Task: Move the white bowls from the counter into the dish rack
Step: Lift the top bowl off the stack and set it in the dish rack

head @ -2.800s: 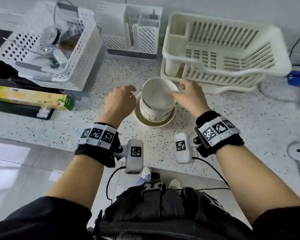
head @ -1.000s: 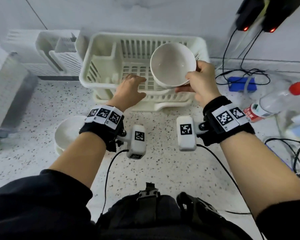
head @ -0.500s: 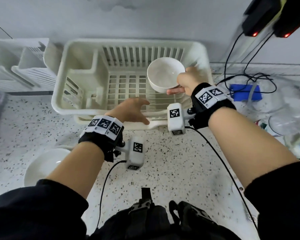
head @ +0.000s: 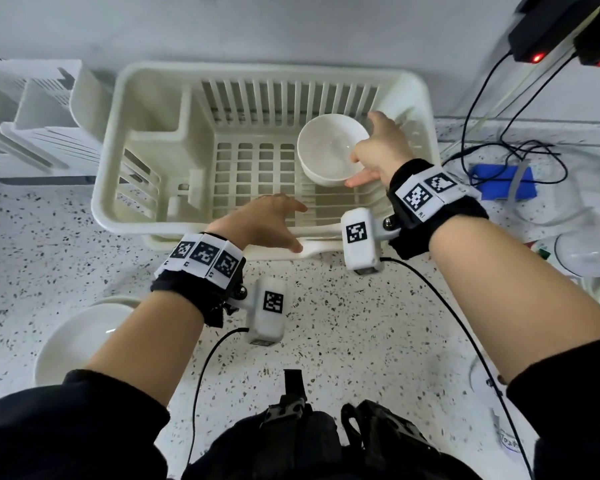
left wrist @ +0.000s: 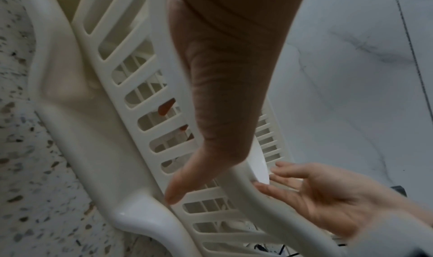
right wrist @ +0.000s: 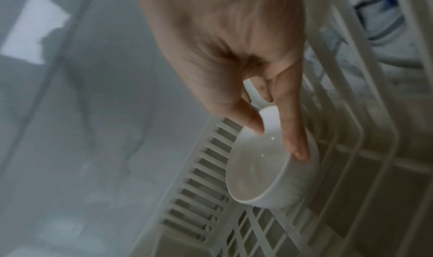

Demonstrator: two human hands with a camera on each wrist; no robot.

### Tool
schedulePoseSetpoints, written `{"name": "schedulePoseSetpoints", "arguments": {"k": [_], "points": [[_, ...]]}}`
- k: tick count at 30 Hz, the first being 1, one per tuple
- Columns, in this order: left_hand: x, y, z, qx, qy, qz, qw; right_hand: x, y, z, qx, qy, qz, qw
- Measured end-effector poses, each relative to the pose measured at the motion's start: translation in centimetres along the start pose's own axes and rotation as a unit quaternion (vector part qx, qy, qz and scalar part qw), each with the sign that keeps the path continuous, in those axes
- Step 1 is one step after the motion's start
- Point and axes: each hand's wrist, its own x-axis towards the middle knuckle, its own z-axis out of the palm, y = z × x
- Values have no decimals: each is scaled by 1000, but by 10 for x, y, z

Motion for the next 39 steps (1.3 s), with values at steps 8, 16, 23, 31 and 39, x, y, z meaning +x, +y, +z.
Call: {"name": "schedulePoseSetpoints", "arguments": {"k": [8, 16, 23, 31, 39], "points": [[-1, 3, 1, 13, 6, -6, 1000, -21, 9, 10, -142, -98, -88, 981], [-2, 4, 0, 9, 8, -9, 1000, 0, 21, 19, -222, -89, -56, 969], [-4, 4, 1, 6, 16, -5, 1000, 12, 26, 17, -214, -45, -54, 974], [-7, 10, 1, 54, 43, 11, 998, -6, 24, 11, -173, -81, -108, 976], [-47, 14, 16, 67, 197, 39, 977, -78, 22, 8, -59, 15, -355, 933]]}}
